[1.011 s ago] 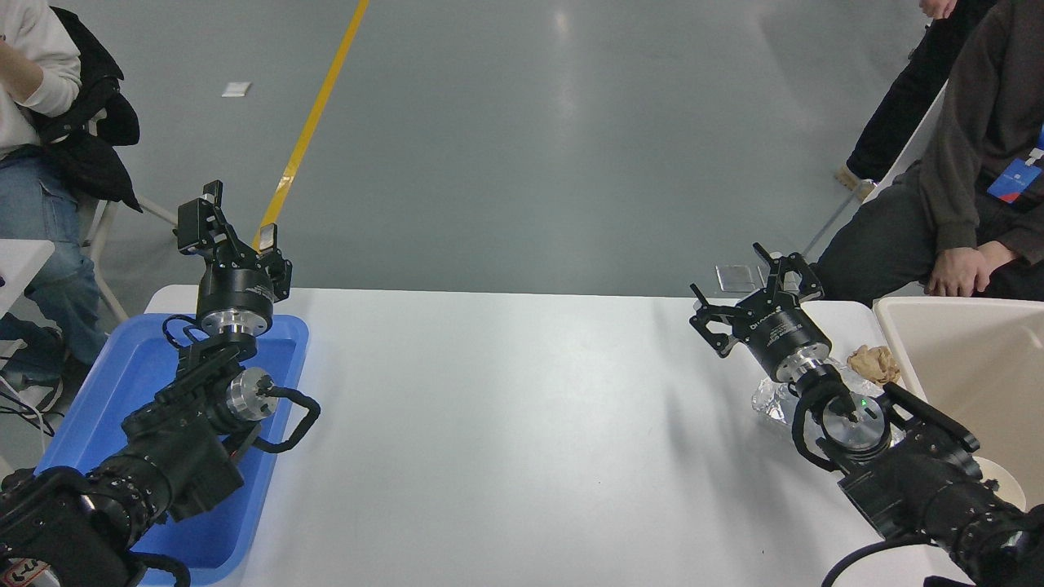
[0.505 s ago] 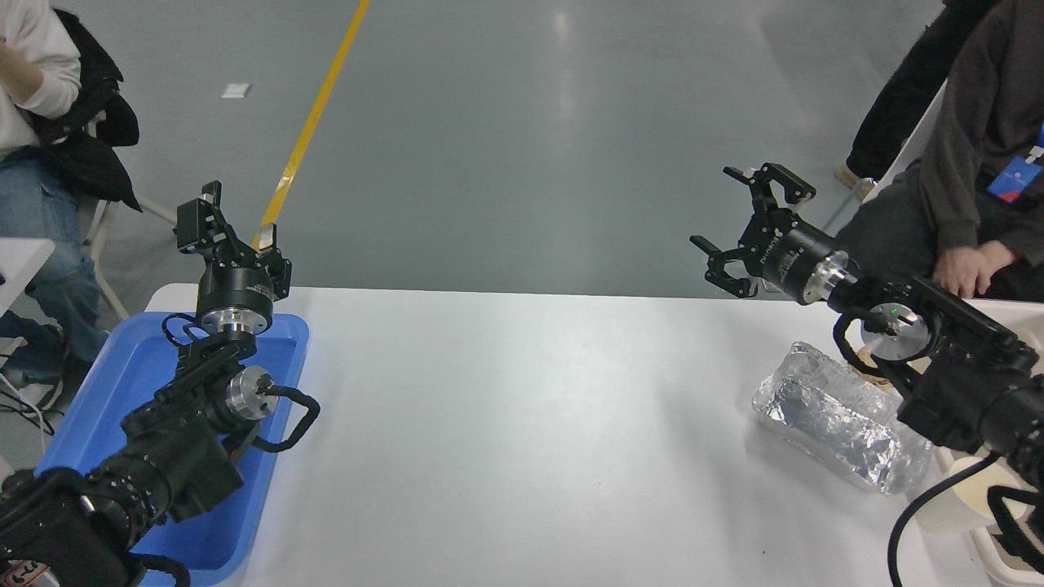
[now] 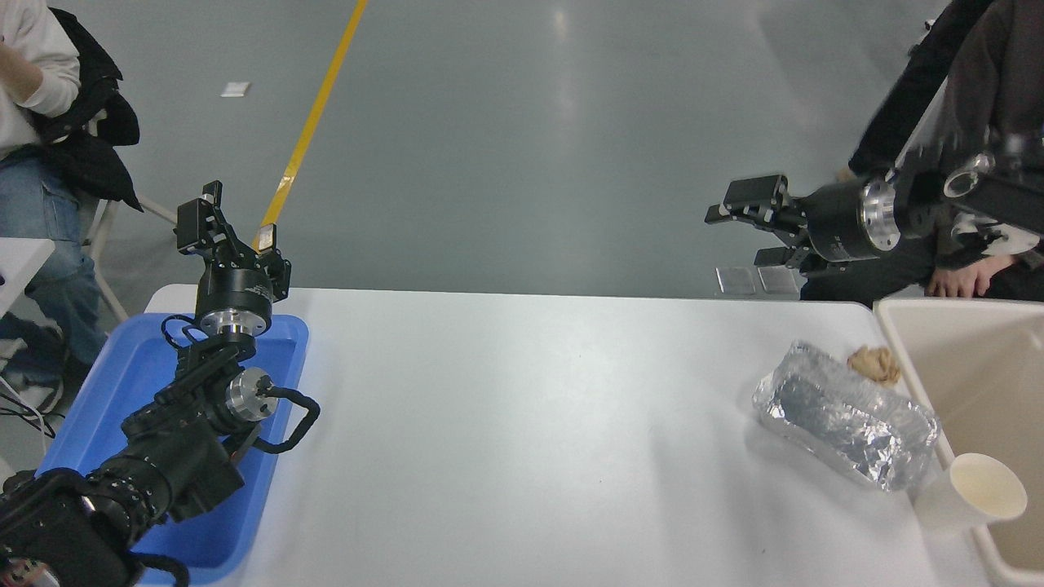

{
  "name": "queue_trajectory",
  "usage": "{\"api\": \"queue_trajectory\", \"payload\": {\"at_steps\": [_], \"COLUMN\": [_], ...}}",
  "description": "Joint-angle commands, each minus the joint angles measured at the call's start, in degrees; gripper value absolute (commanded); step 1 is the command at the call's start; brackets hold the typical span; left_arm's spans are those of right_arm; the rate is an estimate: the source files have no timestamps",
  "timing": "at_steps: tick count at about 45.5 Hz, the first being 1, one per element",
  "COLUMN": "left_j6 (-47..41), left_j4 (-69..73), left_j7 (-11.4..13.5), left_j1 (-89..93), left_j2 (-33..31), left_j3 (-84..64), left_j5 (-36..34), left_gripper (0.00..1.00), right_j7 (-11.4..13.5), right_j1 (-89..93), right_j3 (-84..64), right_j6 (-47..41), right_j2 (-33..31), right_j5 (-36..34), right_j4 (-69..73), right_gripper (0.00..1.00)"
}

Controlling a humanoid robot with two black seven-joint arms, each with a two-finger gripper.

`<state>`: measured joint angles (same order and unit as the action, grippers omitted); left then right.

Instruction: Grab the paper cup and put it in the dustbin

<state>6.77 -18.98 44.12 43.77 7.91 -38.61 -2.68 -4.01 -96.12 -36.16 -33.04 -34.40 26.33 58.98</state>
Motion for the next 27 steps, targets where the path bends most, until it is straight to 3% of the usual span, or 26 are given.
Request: {"api": "queue_trajectory", "payload": {"at_steps": [1, 13, 21, 27], "left_j6": [0.0, 0.0, 0.0, 0.0], "left_j4": [0.0, 0.0, 0.0, 0.0], "left_j7": [0.0, 0.0, 0.0, -0.1], "left_j1": [0.0, 0.0, 0.0, 0.0], "left_j2": [0.0, 0.0, 0.0, 0.0], "left_j3": [0.0, 0.0, 0.0, 0.0], "left_j5": [0.0, 0.0, 0.0, 0.0], "left_gripper": [1.0, 1.0, 1.0, 1.0], "right_j7": [-0.4, -0.6, -0.5, -0.4], "right_j1": [-23.7, -37.5, -42.4, -44.1], "right_j3": [-29.6, -37.3, -37.5, -37.6], "right_j6": [0.0, -0.3, -4.2, -5.9], "right_j2": [5.2, 15.9, 21.5, 24.1], "right_j5": [1.9, -1.3, -9.2, -10.5], "right_j4": [17.5, 31.6, 33.7, 34.3], "right_gripper": [1.0, 1.0, 1.0, 1.0]}}
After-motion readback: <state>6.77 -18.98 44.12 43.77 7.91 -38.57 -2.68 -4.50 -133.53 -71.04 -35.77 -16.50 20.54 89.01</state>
